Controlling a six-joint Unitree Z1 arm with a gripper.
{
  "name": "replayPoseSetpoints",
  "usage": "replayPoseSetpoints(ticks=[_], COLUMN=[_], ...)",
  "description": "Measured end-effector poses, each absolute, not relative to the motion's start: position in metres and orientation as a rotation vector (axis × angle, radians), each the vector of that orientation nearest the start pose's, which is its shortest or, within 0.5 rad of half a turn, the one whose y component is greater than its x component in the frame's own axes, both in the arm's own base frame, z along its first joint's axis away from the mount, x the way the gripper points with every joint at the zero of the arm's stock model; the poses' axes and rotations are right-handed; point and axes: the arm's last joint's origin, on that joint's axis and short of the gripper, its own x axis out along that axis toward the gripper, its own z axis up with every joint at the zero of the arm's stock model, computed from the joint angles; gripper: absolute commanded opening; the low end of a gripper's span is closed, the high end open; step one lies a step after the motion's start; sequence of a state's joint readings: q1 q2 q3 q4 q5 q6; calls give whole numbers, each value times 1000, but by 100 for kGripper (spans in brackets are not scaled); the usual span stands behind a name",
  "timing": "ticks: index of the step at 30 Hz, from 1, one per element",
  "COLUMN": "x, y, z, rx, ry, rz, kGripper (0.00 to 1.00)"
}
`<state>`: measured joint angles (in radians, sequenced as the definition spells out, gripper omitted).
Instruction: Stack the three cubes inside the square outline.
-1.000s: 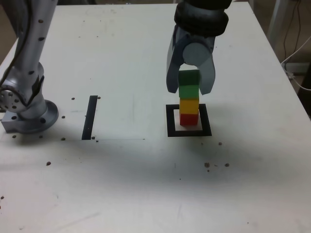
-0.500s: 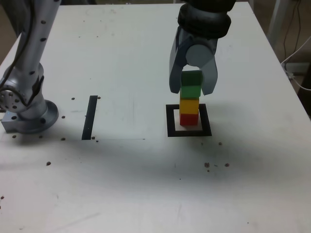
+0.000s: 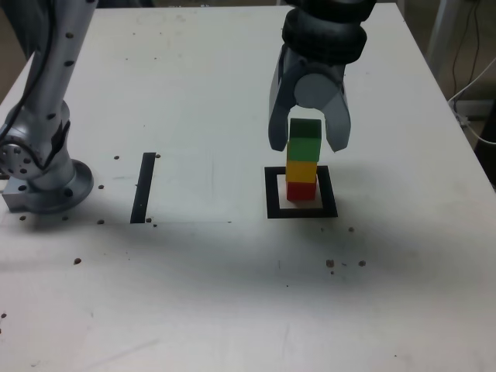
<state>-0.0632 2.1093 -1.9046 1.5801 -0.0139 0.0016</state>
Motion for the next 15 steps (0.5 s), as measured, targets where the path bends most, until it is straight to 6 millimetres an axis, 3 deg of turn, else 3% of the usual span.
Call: replayPoseSetpoints(ticks=[8,15], x=[376,351], y=[-24,-19], z=[301,327], rx=[56,87], ry=[1782,1733], rz=[-48,14], kGripper=[97,100])
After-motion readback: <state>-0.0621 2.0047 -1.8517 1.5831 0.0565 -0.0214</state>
